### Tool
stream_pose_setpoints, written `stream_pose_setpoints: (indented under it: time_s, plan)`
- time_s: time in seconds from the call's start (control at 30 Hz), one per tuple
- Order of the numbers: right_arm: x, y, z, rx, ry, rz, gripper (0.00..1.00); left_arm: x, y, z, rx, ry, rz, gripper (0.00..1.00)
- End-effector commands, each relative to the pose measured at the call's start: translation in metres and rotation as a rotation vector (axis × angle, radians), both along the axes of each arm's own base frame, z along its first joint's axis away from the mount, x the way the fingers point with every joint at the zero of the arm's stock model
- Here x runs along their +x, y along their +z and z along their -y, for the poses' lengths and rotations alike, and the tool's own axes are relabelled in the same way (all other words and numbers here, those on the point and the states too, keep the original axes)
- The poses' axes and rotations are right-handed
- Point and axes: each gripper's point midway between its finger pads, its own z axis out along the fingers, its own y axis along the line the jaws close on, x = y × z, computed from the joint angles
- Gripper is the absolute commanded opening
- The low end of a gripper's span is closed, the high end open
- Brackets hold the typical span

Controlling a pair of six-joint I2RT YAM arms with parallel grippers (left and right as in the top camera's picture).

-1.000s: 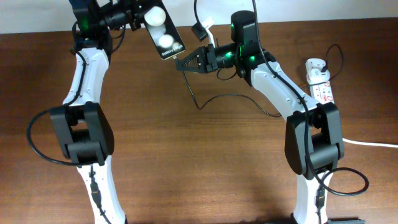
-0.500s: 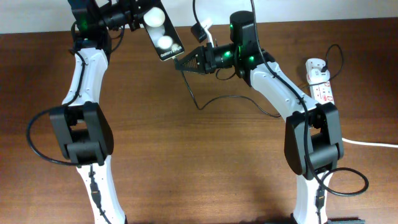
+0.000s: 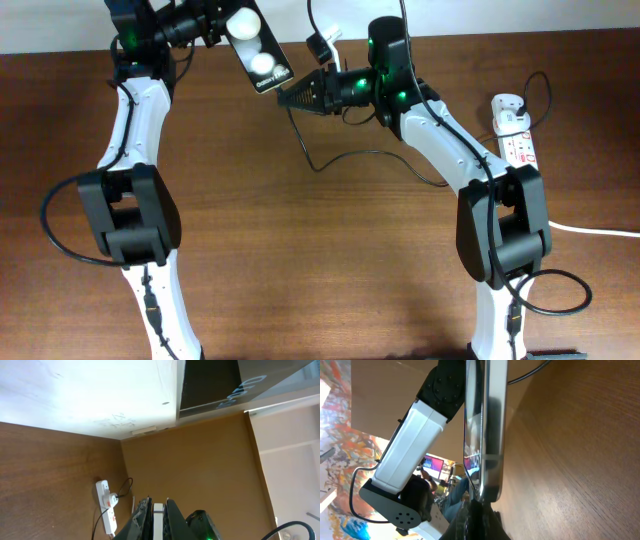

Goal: Plug charger to phone and switch on socket

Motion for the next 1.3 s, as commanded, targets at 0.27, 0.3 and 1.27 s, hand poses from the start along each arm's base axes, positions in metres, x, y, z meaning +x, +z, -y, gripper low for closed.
stream_pose_setpoints:
  time_s: [0.27,0.3,1.27]
  plan:
    - [0.023,0.002,0.008,-0.014,-0.104,0.035,0.99,-0.013,0.000,-0.029,0.010,-0.074,0.004,0.00]
    - [0.030,0.001,0.016,-0.017,-0.129,0.032,0.99,-0.018,-0.001,-0.029,0.013,-0.105,0.003,0.00]
    - [-0.079,-0.229,0.232,-1.256,-0.469,-0.400,0.99,-0.042,-0.006,0.069,0.016,-0.265,-0.013,0.00]
